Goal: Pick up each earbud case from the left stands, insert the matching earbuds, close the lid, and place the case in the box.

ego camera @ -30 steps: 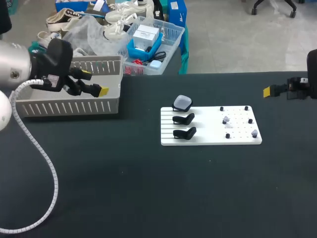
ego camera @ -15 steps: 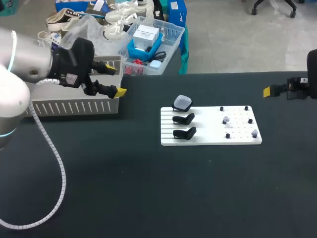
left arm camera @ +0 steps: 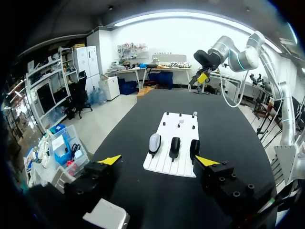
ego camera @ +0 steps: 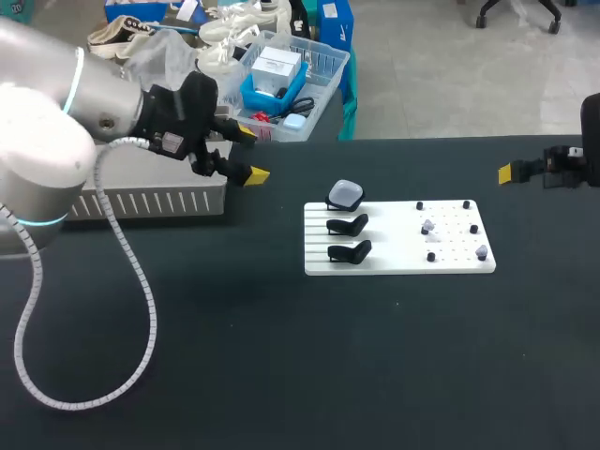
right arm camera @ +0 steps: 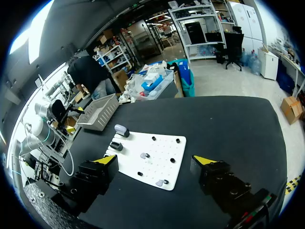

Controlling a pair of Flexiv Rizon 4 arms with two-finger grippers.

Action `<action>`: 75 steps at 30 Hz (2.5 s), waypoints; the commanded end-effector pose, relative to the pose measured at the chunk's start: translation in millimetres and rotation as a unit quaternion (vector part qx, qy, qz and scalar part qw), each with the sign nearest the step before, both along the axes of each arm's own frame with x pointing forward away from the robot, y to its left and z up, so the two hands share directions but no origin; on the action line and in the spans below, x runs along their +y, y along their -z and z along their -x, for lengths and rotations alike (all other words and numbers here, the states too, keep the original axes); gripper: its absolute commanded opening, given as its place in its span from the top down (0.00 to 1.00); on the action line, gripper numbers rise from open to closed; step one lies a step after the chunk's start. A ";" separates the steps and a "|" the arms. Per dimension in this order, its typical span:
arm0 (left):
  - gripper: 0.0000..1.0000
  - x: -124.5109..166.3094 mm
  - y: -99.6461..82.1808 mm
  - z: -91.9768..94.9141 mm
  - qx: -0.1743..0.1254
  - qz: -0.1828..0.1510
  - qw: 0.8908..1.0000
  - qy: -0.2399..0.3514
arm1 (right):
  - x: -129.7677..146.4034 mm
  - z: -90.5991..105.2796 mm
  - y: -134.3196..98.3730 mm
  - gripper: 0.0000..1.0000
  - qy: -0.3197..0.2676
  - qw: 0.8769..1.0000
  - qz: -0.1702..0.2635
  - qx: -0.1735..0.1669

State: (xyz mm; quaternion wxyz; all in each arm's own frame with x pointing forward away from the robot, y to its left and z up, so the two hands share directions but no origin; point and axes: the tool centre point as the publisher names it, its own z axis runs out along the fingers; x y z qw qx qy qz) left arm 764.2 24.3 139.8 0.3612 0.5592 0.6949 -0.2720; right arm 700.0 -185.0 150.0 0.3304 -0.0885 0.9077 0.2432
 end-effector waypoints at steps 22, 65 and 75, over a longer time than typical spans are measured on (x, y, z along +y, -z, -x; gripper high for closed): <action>0.00 -58.4 59.3 -38.7 0.017 -0.018 0.998 0.063 | 0.0 0.0 0.0 0.00 0.000 1.000 0.000 0.000; 0.49 -94.6 103.2 -40.5 0.013 0.012 0.997 0.071 | 0.0 0.0 0.0 0.00 0.000 1.000 0.000 0.000; 0.51 -100.8 107.8 -37.5 0.013 0.012 0.997 0.077 | 0.0 0.0 0.0 0.00 0.000 1.000 0.000 0.000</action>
